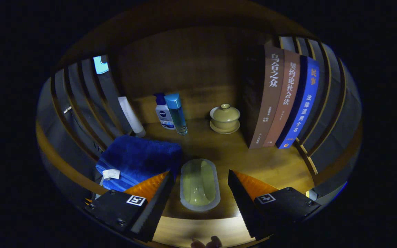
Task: Pull open the drawer, take out the items inside it, and place them on the countertop above the cabinet.
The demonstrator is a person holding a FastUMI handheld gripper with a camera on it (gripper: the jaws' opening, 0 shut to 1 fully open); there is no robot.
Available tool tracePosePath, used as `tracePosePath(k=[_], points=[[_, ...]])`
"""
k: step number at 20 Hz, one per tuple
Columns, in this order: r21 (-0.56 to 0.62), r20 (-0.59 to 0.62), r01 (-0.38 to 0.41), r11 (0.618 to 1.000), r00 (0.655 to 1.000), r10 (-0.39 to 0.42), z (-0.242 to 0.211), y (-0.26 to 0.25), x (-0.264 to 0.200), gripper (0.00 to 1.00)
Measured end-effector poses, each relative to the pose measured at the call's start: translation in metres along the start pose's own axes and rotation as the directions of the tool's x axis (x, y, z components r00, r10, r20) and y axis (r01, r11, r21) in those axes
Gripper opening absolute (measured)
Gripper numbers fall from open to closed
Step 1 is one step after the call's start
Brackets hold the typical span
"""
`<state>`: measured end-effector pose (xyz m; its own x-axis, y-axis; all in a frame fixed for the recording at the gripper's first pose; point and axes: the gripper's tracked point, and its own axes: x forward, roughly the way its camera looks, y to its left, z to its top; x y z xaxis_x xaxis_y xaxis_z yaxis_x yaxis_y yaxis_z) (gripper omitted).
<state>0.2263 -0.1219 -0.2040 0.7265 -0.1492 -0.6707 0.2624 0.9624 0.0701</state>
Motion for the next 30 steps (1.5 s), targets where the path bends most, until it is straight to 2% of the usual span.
tracePosePath(k=[4,8,10,14,16,21,25,30], points=[[0.01,0.162,-0.015,1.0,0.987,0.013,-0.004,0.0,-0.064,1.0],[0.017,0.386,-0.044,0.999,0.922,0.034,-0.017,0.003,-0.148,1.0],[0.021,0.46,-0.049,0.999,0.887,0.034,-0.037,0.0,-0.185,0.99],[0.008,0.517,-0.042,0.999,0.856,0.031,-0.099,-0.004,-0.231,0.99],[-0.01,0.513,-0.023,1.0,0.858,0.025,-0.135,-0.008,-0.237,0.99],[-0.046,0.428,-0.003,0.999,0.903,0.023,-0.215,-0.008,-0.23,0.99],[-0.041,0.402,-0.005,0.999,0.915,0.021,-0.25,-0.011,-0.22,0.99],[-0.014,0.372,0.024,1.0,0.928,-0.017,-0.271,-0.03,-0.197,0.99]])
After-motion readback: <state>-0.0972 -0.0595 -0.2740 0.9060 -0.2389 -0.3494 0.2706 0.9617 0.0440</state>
